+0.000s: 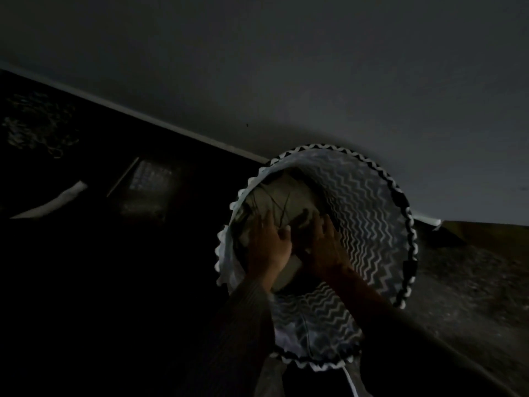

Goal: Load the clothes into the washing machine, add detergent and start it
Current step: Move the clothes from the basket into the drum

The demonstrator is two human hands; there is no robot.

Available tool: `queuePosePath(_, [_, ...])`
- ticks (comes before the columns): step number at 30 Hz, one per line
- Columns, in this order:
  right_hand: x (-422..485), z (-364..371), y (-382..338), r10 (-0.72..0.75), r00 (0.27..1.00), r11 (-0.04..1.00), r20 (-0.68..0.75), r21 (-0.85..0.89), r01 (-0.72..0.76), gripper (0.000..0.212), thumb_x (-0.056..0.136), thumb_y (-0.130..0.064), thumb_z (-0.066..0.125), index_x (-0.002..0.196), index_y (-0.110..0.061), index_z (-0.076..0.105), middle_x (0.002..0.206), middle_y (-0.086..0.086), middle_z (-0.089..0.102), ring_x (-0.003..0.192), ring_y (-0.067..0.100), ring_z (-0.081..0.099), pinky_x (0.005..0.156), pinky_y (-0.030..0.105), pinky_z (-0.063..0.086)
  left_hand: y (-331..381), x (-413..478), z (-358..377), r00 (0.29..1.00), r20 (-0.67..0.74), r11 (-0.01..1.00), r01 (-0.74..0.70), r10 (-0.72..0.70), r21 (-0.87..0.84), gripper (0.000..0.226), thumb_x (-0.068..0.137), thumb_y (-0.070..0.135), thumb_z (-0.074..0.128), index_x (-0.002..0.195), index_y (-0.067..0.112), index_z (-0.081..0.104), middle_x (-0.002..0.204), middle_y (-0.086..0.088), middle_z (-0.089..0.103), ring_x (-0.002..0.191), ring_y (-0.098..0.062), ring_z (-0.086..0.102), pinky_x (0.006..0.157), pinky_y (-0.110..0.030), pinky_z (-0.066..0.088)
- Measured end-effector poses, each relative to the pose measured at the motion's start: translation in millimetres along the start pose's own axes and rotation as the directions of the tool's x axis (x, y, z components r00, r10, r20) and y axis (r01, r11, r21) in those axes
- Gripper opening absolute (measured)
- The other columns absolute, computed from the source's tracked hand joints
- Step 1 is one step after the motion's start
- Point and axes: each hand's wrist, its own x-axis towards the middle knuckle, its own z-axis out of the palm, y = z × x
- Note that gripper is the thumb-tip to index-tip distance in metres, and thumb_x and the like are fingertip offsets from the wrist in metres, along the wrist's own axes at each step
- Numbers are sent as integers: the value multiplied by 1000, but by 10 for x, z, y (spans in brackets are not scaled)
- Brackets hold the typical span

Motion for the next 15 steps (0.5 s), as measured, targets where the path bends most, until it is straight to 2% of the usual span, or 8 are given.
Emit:
queuePosePath(3, [273,158,-1,109,994,991,-18,82,-107,104,87,-40,66,157,-20,-9,162,13,10,146,38,19,115,56,28,6,160,75,986,78,966,159,-146,-204,73,98,46,51,157,19,17,163,-10,17,149,-30,18,120,-42,19])
queuePosePath(5, [365,169,-22,142,988,990,-64,24,-141,94,90,-38,63,157,-18,1,158,14,22,143,37,27,112,52,33,55,203,73,964,162,881,259,-210,-396,80,95,47,56,157,22,13,163,-7,16,148,-29,20,118,-40,22])
queuePosePath(7, [415,139,-6,74,994,997,-86,-9,-75,77,92,-39,61,154,-14,21,151,16,38,135,35,41,107,45,40,65,215,79,942,233,784,332,-244,-525,88,90,54,60,157,31,8,164,-2,13,148,-29,20,118,-44,27])
queuePosePath(10, [352,56,-4,-50,997,999,-62,14,51,57,94,-40,58,142,-12,45,134,15,56,119,33,57,98,41,47,66,180,88,924,261,733,380,-279,-563,103,76,70,66,155,41,6,164,3,13,147,-30,21,115,-53,30])
queuePosePath(13, [126,33,-132,-141,985,988,-96,43,146,51,97,-35,54,141,-10,48,137,14,56,120,32,57,103,40,46,125,73,59,919,275,695,395,-284,-601,125,50,86,71,152,47,12,162,7,20,145,-28,29,111,-56,35])
queuePosePath(15, [-75,54,-240,-132,985,985,-113,99,144,47,99,-32,51,141,-10,49,135,15,58,119,31,59,103,41,46,202,-40,-13,917,283,630,399,-281,-667,124,50,78,79,153,40,20,158,7,29,141,-25,35,112,-52,37])
